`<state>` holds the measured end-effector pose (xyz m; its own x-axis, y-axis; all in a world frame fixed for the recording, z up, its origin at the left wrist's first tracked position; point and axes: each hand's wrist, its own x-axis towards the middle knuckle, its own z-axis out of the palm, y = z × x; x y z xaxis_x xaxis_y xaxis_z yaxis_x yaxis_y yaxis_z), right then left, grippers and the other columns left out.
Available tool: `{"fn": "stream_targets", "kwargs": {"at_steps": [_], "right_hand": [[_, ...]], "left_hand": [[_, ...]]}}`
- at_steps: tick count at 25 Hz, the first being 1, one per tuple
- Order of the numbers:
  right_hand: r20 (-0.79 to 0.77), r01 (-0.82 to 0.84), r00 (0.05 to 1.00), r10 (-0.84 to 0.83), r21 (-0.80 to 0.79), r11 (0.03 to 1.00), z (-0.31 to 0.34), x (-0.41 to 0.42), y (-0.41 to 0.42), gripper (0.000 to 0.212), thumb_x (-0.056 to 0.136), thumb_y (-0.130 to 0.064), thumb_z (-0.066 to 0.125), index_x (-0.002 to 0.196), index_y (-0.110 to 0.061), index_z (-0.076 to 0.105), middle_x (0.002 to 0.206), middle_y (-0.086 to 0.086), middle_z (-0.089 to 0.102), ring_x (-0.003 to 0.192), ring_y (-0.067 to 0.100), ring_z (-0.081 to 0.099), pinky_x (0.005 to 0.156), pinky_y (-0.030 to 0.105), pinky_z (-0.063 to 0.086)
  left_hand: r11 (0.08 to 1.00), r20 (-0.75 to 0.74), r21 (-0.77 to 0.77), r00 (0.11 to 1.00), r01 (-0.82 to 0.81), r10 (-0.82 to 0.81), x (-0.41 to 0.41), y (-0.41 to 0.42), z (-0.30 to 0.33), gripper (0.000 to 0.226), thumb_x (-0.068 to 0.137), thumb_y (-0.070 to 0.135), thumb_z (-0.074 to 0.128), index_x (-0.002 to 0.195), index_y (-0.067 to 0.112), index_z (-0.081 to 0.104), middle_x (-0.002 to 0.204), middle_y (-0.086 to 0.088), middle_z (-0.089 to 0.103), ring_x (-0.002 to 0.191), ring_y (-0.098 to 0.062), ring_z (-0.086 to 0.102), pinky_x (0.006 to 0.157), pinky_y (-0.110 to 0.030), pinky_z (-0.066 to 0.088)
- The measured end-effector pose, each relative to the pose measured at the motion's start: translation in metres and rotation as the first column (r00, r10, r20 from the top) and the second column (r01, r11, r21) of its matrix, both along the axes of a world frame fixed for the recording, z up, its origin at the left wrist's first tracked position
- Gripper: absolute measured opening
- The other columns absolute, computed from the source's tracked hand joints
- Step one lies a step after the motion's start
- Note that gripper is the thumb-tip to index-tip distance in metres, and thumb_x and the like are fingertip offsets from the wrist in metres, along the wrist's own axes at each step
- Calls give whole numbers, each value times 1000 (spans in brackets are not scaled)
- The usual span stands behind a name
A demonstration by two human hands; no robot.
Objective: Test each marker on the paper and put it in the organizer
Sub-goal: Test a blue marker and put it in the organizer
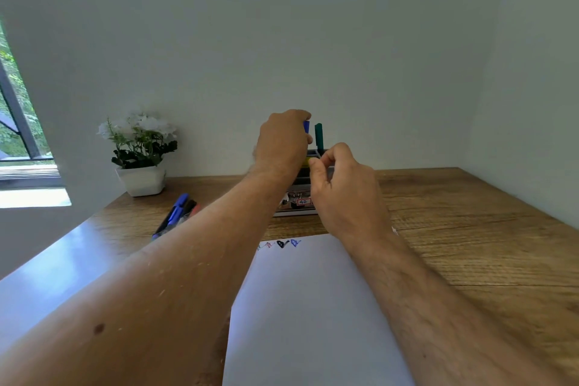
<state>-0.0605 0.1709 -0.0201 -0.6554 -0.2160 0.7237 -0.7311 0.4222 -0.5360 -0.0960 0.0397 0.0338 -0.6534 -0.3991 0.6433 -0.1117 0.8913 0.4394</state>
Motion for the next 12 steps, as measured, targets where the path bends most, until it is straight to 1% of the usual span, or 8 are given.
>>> {"fn": "stream_targets", "kwargs": {"at_steps": [2, 4, 5, 7, 8, 10, 11, 12], "right_hand": [[9, 2, 1000, -2, 1, 1000, -1, 0, -1, 15, 100, -40, 48, 91, -27, 47, 67, -17, 53, 55, -2, 53, 41, 9, 27], [23, 4, 1000, -4, 6, 1000, -1, -1, -1, 16, 100, -41, 48, 92, -27, 48, 69, -15, 54, 57, -1, 54, 43, 11, 29], [27, 6, 1000, -7, 10, 1000, -2, -1, -2, 16, 100, -41, 48, 93, -26, 49, 70, -15, 54, 58, -1, 54, 43, 11, 30], [44, 5, 999, -5, 12, 1000, -2, -2, -2, 16, 100, -40, 49, 94, -25, 50, 72, -13, 55, 59, 0, 54, 45, 12, 33], [55, 2, 999, -3, 15, 1000, -2, -2, -3, 16, 100, -40, 49, 94, -24, 51, 73, -12, 55, 60, 0, 55, 46, 12, 34], [71, -7, 997, 5, 34, 999, -3, -2, -3, 16, 100, -38, 50, 92, -25, 51, 74, -12, 56, 62, -1, 54, 47, 11, 33], [76, -16, 997, 13, 46, 999, -3, -1, -2, 15, 99, -37, 51, 91, -25, 52, 75, -11, 57, 62, -1, 55, 48, 11, 33], [81, -26, 997, 21, 60, 998, -2, 0, -2, 15, 99, -36, 52, 89, -25, 53, 75, -10, 58, 63, -1, 55, 48, 11, 33]], "left_hand": [[998, -3, -62, 1000, -31, 31, 2, 0, 1, 41, 91, 13, 67, 131, 22, 61, 120, -10, 68, 104, -26, 65, 82, -37, 52], [996, -31, -62, 998, -64, 63, 6, -2, 3, 33, 91, 14, 67, 123, 20, 61, 107, -9, 69, 89, -24, 65, 68, -37, 51], [997, -42, -39, 997, -72, 70, 8, -3, 4, 28, 92, 15, 66, 119, 19, 60, 102, -8, 68, 84, -22, 63, 66, -37, 53], [998, -56, 13, 997, -60, 61, 13, -8, 6, 18, 92, 17, 66, 110, 17, 63, 100, -7, 69, 83, -20, 64, 70, -40, 57], [998, -67, 38, 996, -55, 58, 16, -10, 8, 13, 92, 18, 67, 105, 17, 65, 99, -6, 70, 82, -18, 65, 68, -38, 57], [995, -109, 83, 992, -55, 64, 28, -13, 9, 3, 89, 18, 70, 90, 19, 68, 89, 0, 71, 69, -10, 61, 56, -26, 49], [992, -129, 112, 989, -56, 71, 36, -14, 9, 7, 87, 19, 72, 82, 21, 67, 81, 5, 69, 63, -5, 58, 52, -23, 45], [988, -138, 146, 988, -46, 67, 45, -16, 8, 12, 85, 19, 74, 77, 22, 66, 74, 9, 66, 61, -3, 59, 52, -24, 48]]}}
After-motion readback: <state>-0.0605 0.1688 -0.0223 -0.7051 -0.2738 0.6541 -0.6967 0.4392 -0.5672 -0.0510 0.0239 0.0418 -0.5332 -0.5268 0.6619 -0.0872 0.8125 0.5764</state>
